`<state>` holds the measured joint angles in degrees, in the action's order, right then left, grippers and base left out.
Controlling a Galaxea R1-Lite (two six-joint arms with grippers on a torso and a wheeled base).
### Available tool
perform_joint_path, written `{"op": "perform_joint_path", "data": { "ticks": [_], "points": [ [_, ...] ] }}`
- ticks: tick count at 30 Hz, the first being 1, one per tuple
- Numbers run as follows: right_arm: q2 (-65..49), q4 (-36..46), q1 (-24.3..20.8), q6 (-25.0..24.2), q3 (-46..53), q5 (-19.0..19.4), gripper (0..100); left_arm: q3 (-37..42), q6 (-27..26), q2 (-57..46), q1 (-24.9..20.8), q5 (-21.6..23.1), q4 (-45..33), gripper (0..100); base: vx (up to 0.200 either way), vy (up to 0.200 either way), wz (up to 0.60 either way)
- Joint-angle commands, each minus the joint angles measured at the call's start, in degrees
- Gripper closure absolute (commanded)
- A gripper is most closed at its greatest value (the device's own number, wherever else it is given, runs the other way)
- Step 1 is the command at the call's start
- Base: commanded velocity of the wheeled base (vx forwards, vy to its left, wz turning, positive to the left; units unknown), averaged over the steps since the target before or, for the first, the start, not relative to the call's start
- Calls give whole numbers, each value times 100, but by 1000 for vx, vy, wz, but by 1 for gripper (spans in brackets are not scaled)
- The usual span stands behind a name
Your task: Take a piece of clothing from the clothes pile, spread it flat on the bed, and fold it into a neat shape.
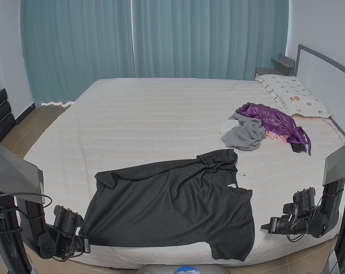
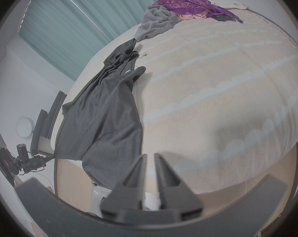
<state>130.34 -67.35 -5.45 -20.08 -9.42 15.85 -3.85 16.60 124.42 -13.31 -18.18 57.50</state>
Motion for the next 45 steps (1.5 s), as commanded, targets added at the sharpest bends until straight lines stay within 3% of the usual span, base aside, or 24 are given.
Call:
{"op": "perform_joint_path", "data": {
  "ticks": [1,13,14,24,39,45],
  "points": [
    [53,-32,-193,-22,-174,15,0,-1,10,4,-5,-2,7,100,0,0,0],
    [352,346,-659,-75,-947,-126,0,-10,36,12,-5,-2,33,100,0,0,0],
    [334,442,-659,-75,-1000,-170,100,-10,45,12,-5,-2,33,100,0,0,0],
    [193,715,-633,-75,-1009,-451,100,-10,36,39,-5,-2,33,100,0,0,0],
    [-571,706,-149,-5,-24,-389,100,-10,36,39,-22,-2,33,100,0,0,0],
    [-633,697,-185,48,239,-372,100,-1,45,39,-31,-2,33,100,0,0,0]
  ]
}}
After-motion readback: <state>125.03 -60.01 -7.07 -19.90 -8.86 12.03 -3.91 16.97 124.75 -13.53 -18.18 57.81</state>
